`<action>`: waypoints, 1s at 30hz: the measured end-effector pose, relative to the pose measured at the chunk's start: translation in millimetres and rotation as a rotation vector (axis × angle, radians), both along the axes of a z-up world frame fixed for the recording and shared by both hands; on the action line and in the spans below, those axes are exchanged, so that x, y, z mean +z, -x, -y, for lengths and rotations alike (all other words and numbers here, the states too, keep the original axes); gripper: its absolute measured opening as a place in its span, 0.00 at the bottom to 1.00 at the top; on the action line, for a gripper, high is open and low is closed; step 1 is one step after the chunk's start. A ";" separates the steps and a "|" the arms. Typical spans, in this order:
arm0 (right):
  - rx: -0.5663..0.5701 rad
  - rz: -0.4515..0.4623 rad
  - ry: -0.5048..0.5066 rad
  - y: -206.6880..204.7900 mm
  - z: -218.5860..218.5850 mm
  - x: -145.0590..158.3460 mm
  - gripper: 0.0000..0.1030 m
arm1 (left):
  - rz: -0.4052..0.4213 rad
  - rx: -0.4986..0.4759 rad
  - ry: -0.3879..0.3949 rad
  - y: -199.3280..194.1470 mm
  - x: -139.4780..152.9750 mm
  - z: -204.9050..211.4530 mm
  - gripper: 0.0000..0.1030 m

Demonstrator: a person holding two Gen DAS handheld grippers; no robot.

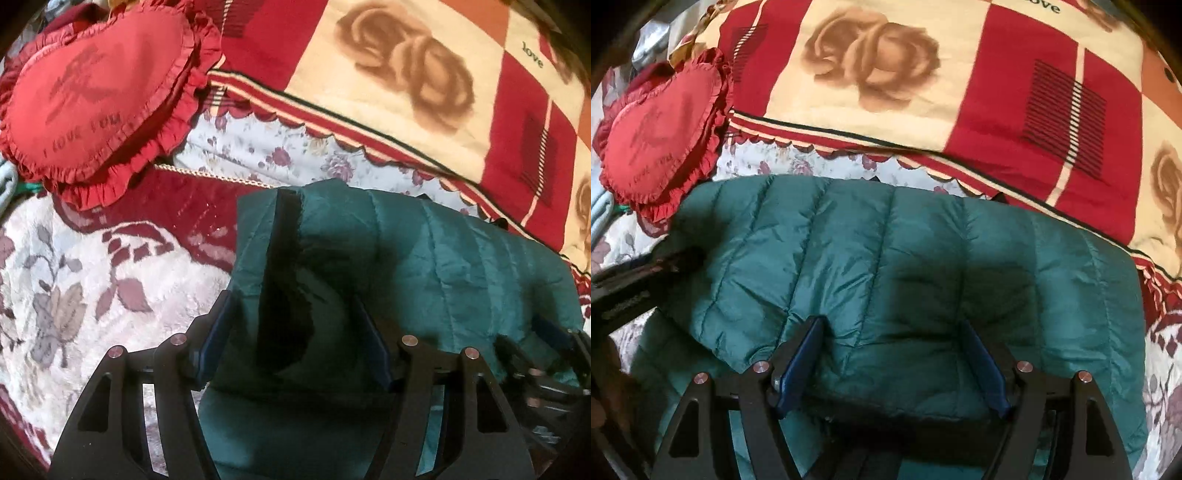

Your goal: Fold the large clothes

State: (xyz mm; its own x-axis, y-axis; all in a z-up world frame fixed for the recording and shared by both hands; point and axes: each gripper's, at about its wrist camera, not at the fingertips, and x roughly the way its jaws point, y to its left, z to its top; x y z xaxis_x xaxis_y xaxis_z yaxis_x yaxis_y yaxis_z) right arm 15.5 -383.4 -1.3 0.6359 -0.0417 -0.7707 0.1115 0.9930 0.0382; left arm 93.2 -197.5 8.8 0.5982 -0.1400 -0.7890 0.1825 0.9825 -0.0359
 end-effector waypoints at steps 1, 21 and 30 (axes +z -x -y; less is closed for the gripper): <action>0.000 0.009 -0.016 3.8 3.5 5.2 0.72 | 0.006 0.002 -0.005 0.0 -1.1 0.5 0.66; -0.267 0.033 0.016 26.8 110.3 -15.0 0.74 | 0.038 -0.009 -0.030 -3.5 -17.1 7.6 0.80; -0.267 0.131 0.053 49.1 84.6 25.8 0.74 | 0.036 -0.012 -0.029 -3.9 -19.9 7.5 0.80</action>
